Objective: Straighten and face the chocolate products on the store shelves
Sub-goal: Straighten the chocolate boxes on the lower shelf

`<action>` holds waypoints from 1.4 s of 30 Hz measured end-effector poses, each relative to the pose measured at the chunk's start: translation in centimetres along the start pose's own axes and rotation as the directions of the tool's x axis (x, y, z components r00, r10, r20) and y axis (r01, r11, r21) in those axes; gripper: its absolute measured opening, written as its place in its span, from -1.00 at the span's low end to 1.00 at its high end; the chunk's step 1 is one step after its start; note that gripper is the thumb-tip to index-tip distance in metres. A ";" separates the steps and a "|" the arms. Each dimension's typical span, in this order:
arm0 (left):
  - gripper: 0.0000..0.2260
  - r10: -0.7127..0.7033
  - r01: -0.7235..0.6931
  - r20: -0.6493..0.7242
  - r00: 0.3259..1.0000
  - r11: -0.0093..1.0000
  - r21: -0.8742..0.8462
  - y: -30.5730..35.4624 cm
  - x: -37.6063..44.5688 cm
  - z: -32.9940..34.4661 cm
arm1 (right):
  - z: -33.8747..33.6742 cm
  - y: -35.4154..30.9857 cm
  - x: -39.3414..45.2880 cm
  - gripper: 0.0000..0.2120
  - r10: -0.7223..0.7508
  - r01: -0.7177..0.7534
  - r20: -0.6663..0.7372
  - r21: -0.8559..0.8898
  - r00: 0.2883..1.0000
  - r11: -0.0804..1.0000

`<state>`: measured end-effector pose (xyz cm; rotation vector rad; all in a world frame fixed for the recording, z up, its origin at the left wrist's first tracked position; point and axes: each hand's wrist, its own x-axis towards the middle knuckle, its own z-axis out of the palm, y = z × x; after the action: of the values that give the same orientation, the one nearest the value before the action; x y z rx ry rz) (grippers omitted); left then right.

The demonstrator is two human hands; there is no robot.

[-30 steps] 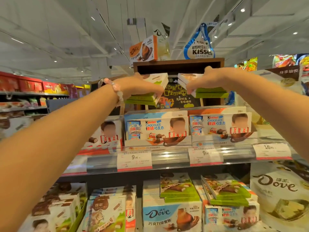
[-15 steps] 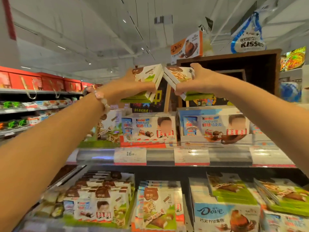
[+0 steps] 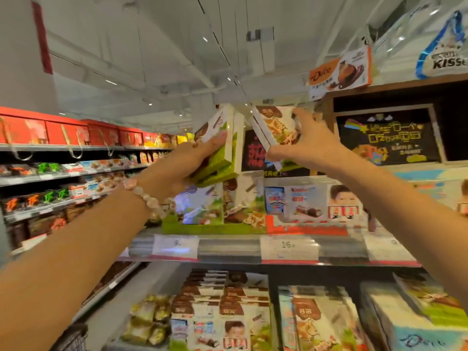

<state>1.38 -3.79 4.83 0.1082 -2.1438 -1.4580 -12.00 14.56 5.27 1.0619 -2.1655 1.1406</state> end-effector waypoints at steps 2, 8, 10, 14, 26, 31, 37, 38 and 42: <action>-0.52 -0.006 0.019 0.076 0.997 0.985 -0.173 -0.9 -0.2 -1.4 | 1.4 -1.2 -0.4 0.05 0.014 -0.014 -0.002 -0.022 1.000 1.000; -0.77 0.138 -0.005 0.199 0.970 0.833 -0.553 -4.2 -0.7 -4.8 | 4.9 -4.3 -2.1 0.14 -0.030 0.018 -0.100 -0.115 0.994 0.993; -0.67 0.176 -0.018 0.212 0.961 0.806 -0.591 -5.1 -0.8 -5.0 | 5.9 -5.0 -2.6 0.14 -0.052 0.028 -0.144 -0.164 0.988 0.986; -0.54 0.239 -0.018 0.213 0.947 0.704 -0.710 -5.7 -0.7 -4.8 | 7.5 -5.8 -3.1 0.01 -0.132 0.059 -0.223 -0.305 0.966 0.950; -0.60 0.220 0.030 0.199 0.955 0.595 -0.803 -4.2 0.1 -2.7 | 8.9 -7.0 -2.5 0.04 -0.278 0.201 -0.157 -0.383 0.948 0.902; -0.49 0.249 0.019 0.184 0.951 0.547 -0.837 -4.0 1.0 -2.4 | 7.6 -6.6 -1.0 0.03 -0.360 0.317 -0.051 -0.369 0.932 0.873; -0.48 0.178 -0.023 0.094 0.980 0.565 -0.825 -3.7 2.0 -2.0 | 6.6 -4.9 1.3 -0.47 -0.372 0.387 0.113 -0.347 0.921 0.854; -0.48 0.176 -0.031 0.084 0.981 0.566 -0.824 -3.8 2.0 -2.1 | 6.5 -4.8 1.5 -0.49 -0.389 0.397 0.091 -0.312 0.917 0.863; -0.54 0.210 -0.065 0.086 0.974 0.622 -0.780 -4.3 2.0 -2.6 | 5.9 -5.1 2.4 -0.32 -0.233 0.213 0.070 0.216 0.970 0.953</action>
<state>-0.10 -8.50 2.53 -0.5111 -1.3939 -2.2193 -9.59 6.82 6.13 1.4389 -1.9640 1.2504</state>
